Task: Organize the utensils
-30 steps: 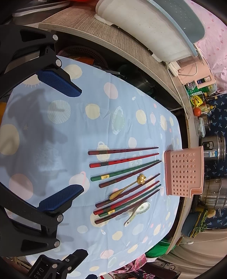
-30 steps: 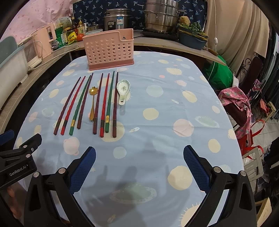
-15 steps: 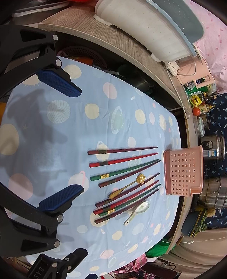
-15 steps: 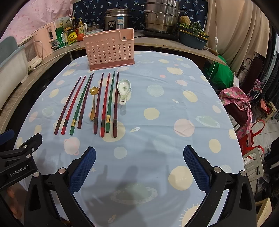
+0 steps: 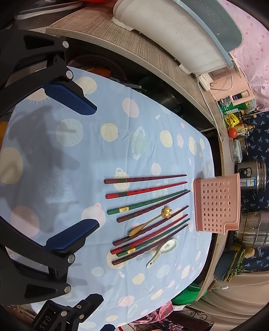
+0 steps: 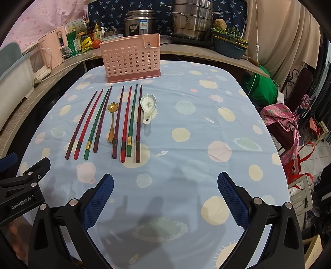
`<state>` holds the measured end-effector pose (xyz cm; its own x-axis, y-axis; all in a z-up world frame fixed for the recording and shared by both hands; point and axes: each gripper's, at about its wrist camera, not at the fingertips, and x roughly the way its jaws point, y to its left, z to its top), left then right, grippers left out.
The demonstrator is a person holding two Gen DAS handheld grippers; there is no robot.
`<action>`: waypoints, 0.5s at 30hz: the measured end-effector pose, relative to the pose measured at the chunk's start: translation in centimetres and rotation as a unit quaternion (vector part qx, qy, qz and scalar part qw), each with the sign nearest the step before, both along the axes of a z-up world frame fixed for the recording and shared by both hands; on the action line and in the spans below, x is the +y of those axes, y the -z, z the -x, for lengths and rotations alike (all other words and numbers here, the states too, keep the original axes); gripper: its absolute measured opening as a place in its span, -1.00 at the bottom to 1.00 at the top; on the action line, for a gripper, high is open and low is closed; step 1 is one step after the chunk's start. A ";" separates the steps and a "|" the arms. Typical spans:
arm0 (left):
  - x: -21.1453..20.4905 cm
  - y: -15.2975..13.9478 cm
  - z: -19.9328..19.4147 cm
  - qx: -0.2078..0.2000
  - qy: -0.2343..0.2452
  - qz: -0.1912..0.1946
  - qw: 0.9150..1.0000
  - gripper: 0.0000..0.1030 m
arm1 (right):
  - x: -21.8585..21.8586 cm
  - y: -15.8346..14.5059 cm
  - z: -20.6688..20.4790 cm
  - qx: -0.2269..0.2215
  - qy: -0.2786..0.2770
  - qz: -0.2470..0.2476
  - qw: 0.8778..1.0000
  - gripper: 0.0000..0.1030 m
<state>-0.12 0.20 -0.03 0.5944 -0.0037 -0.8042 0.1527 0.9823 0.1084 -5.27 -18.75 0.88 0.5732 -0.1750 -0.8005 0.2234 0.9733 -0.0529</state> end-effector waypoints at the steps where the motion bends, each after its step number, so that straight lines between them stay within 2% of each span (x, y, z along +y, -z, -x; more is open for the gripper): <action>1: -0.1 0.0 0.0 0.000 0.000 0.000 1.000 0.86 | 0.0 0.0 0.0 0.000 0.000 0.000 1.000 0.87; 15: 0.0 0.0 0.0 0.000 0.000 0.000 1.000 0.86 | 0.0 0.0 0.0 0.000 0.000 0.000 1.000 0.87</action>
<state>-0.17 0.21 -0.01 0.5951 -0.0042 -0.8036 0.1534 0.9822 0.1084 -5.23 -18.74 0.88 0.5731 -0.1746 -0.8007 0.2236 0.9733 -0.0522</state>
